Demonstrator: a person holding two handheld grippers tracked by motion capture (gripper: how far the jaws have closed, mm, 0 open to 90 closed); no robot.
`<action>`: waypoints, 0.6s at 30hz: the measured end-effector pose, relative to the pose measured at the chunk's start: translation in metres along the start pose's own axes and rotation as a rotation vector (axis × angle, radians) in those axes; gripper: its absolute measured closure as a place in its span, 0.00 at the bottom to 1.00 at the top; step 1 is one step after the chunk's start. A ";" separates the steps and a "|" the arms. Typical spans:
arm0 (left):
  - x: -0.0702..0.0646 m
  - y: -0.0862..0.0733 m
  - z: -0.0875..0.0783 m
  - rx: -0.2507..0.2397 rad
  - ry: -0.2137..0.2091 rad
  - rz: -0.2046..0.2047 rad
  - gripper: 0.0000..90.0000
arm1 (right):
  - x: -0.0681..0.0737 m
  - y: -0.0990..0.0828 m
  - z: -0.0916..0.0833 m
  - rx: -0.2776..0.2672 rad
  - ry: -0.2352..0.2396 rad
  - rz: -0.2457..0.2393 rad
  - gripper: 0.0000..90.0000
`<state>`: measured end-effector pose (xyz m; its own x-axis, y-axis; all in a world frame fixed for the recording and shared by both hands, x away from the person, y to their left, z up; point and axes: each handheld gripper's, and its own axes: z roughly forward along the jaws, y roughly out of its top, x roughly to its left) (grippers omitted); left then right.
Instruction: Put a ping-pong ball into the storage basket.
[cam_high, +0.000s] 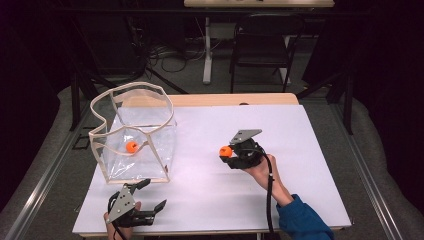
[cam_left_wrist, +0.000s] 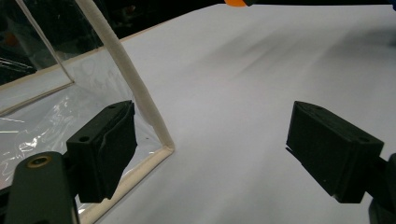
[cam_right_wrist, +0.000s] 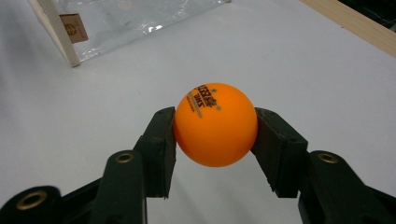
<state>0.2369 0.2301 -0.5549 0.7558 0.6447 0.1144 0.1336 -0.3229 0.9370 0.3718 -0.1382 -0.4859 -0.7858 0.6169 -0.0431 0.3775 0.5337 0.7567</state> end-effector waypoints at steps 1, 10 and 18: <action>0.000 0.000 0.000 0.000 0.000 0.000 0.18 | 0.001 0.001 0.000 0.003 -0.003 -0.003 0.57; 0.000 0.000 0.000 0.000 -0.002 -0.001 0.18 | 0.004 0.009 0.003 -0.011 0.009 -0.014 0.57; 0.000 0.000 0.000 0.000 -0.003 0.002 0.18 | 0.003 0.016 0.003 -0.030 0.010 -0.014 0.57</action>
<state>0.2367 0.2300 -0.5549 0.7584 0.6415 0.1155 0.1319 -0.3245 0.9366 0.3772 -0.1263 -0.4757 -0.7957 0.6039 -0.0473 0.3518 0.5243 0.7755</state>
